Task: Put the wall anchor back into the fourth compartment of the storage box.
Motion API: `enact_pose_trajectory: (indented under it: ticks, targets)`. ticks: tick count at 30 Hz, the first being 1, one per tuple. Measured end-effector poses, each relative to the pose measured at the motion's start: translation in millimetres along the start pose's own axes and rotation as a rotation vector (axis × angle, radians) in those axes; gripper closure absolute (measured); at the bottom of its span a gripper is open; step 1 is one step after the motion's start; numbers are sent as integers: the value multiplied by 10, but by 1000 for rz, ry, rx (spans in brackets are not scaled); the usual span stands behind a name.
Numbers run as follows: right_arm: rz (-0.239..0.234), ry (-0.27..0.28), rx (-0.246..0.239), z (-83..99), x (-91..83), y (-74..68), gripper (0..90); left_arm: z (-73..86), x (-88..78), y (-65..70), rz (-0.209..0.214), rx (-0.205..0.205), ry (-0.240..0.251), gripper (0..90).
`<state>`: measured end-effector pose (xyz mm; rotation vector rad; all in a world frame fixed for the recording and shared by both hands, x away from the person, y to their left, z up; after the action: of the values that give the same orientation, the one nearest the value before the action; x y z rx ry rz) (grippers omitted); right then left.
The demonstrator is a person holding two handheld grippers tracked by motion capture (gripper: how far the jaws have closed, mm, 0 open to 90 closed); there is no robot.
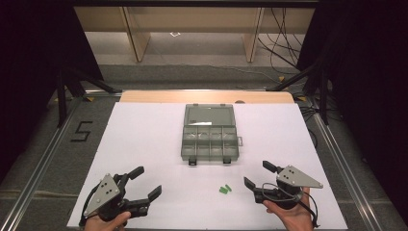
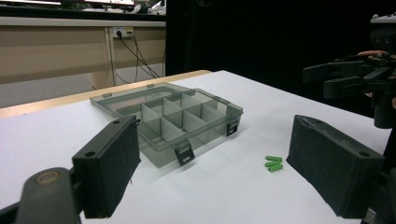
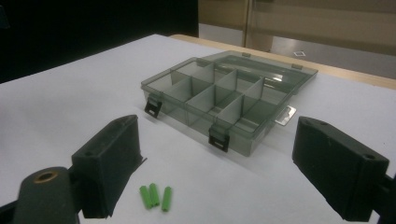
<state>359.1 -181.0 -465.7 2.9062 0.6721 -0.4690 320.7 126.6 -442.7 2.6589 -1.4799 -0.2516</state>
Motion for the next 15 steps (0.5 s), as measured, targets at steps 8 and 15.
enact_pose_trajectory:
  ticks: [8,15]
  targets:
    - [-7,-20,-8,16,1,-10,160,3,4,0,6,9,-4,160]
    - [-2,-40,-28,26,17,-9,165,13,3,-1,-1,3,-12,161]
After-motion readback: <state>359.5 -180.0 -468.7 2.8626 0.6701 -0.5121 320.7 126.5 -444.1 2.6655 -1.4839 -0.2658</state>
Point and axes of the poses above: each handheld gripper's, and its own axes: x roughly forward along the jaws, z roughly out of its underside, y roughly to its right, the point moved 10 cm from there along x, roughly forward along the jaws, and after that the axes turned 14 degrees about z, right-handed, at the moved point
